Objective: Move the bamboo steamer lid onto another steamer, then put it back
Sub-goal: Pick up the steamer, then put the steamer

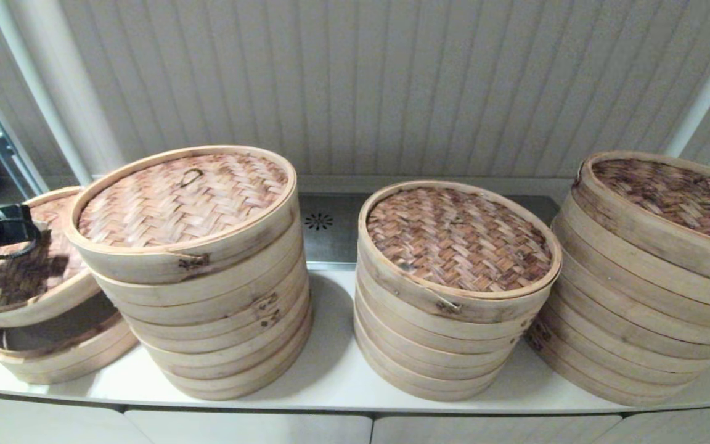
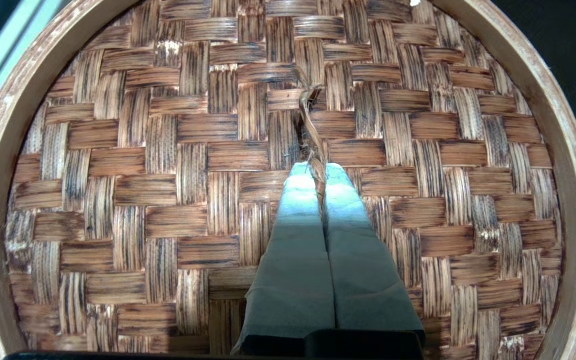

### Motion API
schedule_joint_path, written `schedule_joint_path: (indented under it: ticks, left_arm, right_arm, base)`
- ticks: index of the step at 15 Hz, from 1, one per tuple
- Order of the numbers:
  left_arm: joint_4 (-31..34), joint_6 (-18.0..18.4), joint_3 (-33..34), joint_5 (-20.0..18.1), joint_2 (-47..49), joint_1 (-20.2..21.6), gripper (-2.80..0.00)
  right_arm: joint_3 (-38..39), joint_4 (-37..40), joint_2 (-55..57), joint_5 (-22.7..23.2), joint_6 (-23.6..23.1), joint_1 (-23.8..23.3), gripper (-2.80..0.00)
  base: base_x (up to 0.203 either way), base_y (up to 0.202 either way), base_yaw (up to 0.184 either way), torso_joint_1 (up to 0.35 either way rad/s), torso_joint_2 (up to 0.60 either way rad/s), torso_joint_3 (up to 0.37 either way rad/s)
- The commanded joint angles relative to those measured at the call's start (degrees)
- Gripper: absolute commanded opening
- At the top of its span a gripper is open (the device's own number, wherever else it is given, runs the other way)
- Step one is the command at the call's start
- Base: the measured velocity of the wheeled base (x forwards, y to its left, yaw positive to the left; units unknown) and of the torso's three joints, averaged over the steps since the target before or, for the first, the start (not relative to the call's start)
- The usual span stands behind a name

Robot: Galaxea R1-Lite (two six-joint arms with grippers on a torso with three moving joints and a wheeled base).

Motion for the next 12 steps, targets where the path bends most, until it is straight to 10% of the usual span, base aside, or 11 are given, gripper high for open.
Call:
schedule_joint_path:
  ticks: [1, 12]
  left_arm:
    - [-0.02, -0.11, -0.42, -0.02, -1.92, 0.03, -2.80]
    - [8.83, -3.33, -11.95, 0.00, -7.56, 0.84, -2.80]
  right_arm:
    - [0.01, 0.01, -0.10, 0.05, -0.04, 0.02, -2.80]
    - [0.01, 0.01, -0.10, 0.00, -0.04, 0.02, -2.80]
  base:
    - [0.000, 0.000, 0.000, 0.000, 0.00, 0.000]
    - [0.000, 0.000, 0.000, 0.000, 0.00, 0.000]
